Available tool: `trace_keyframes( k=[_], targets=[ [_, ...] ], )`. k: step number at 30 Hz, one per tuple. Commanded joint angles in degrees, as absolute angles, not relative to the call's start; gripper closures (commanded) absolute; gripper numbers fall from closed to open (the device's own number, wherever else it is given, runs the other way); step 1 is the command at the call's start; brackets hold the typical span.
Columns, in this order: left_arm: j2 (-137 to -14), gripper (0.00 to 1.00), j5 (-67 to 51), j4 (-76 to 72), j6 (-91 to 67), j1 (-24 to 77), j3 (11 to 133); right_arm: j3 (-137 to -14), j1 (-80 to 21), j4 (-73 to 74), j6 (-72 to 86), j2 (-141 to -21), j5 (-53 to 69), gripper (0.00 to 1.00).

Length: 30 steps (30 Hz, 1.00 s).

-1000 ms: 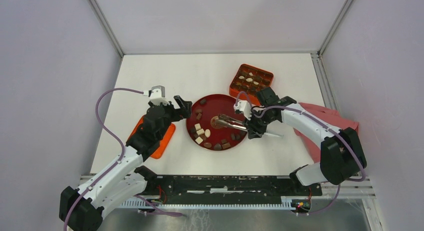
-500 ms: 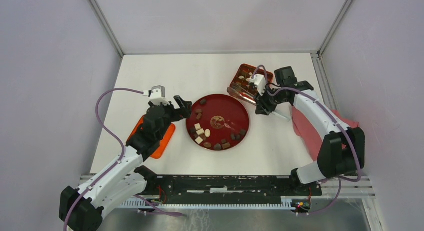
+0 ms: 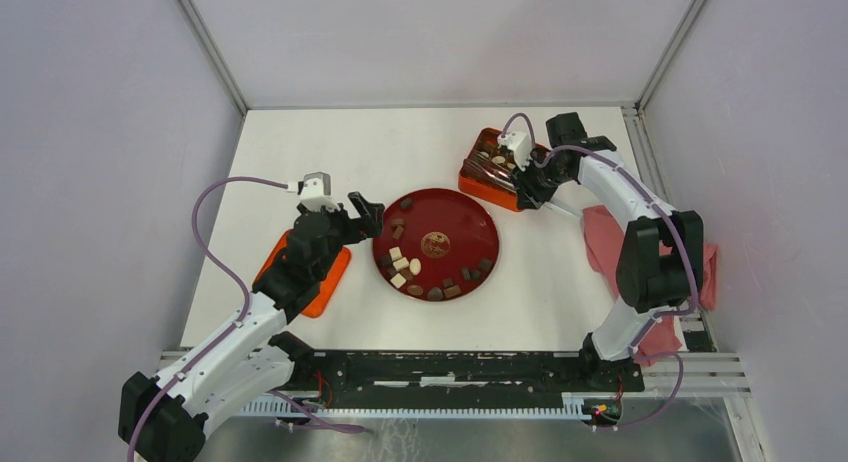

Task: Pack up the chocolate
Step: Place the fake chocolate in the packing box.

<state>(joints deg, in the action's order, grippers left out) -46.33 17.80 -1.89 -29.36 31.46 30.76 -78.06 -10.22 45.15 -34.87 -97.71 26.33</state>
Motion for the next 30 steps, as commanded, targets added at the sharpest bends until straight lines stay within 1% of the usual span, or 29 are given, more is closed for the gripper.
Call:
trace_keyframes(
  k=[1,8,11,30],
  targets=[
    [-46.17,0.0,17.4,-4.48,-30.34,31.2,30.98,-82.95,-9.45,45.03,-35.85,-100.46,25.82,0.97],
    [-46.12,0.0,17.43,-4.48,-30.32,31.29,30.88,-85.31,-9.16,45.15,-35.52,-104.88,25.75,0.9],
    [-46.19,0.0,17.42,-4.48,-30.32,31.21,30.94,-85.93,-9.16,44.99,-35.39,-105.83,25.62,0.86],
    [-46.13,0.0,17.45,-4.48,-30.32,31.2,30.94,-86.48,-8.34,45.55,-34.8,-109.55,27.94,0.72]
  ],
)
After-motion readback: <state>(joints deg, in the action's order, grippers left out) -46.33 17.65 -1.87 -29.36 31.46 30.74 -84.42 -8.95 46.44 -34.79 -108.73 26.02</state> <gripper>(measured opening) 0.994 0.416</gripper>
